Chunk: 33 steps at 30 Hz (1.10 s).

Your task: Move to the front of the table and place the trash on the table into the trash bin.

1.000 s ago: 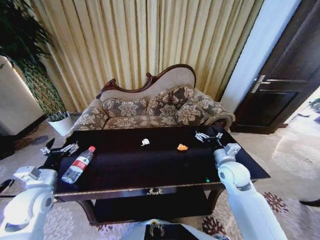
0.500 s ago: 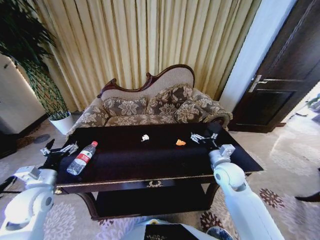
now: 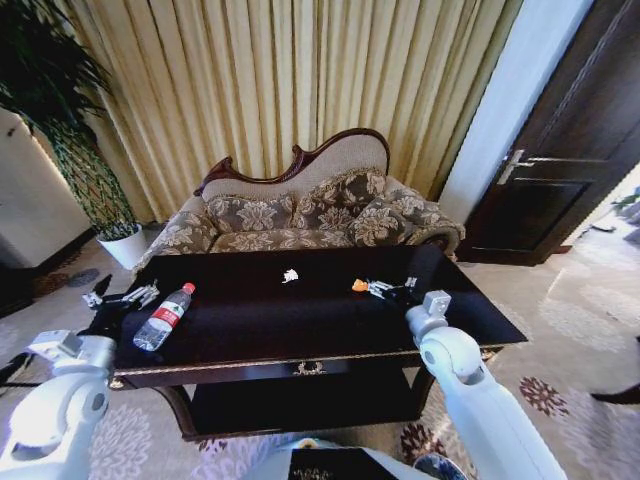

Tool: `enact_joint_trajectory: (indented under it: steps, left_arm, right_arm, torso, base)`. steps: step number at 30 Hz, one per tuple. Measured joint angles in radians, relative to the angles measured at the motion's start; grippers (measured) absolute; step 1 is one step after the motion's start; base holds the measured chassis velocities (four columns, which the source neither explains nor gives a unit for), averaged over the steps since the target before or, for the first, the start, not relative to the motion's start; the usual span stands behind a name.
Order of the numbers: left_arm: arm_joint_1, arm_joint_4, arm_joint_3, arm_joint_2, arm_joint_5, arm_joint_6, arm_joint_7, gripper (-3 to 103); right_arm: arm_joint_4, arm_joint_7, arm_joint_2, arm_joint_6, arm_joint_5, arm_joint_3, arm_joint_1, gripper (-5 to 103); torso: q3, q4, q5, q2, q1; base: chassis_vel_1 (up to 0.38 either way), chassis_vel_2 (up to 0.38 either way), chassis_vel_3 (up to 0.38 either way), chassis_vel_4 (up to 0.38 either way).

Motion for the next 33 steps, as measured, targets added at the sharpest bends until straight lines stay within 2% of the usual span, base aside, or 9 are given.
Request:
enact_joint_trajectory:
  steps: [5, 12, 26, 33]
  left_arm:
    - [-0.007, 0.021, -0.004, 0.010, -0.022, -0.003, 0.002, 100]
    - [-0.016, 0.050, 0.023, 0.003, -0.007, -0.004, 0.006, 100]
    - [-0.015, 0.044, 0.008, 0.007, -0.003, 0.001, 0.014, 100]
    - [-0.009, 0.028, 0.008, 0.004, -0.001, 0.005, 0.015, 100]
  right_arm:
    - [0.013, 0.000, 0.003, -0.014, 0.012, -0.004, -0.013, 100]
    - [0.018, 0.000, 0.012, -0.014, 0.007, -0.003, -0.013, 100]
    - [-0.010, 0.000, -0.001, -0.037, -0.013, -0.047, 0.017, 100]
    - [-0.061, 0.000, 0.017, -0.036, -0.019, -0.072, 0.047, 100]
  torso:
    - [0.000, 0.0001, 0.0001, 0.000, 0.000]
    - [0.000, 0.0000, -0.0001, 0.000, 0.000]
    - [0.000, 0.0001, 0.0001, 0.000, 0.000]
    - [0.000, 0.0001, 0.0000, 0.000, 0.000]
  base:
    - [0.000, 0.000, 0.000, 0.000]
    - [0.000, 0.000, 0.000, 0.000]
    - [0.000, 0.000, 0.000, 0.000]
    - [0.000, 0.000, 0.000, 0.000]
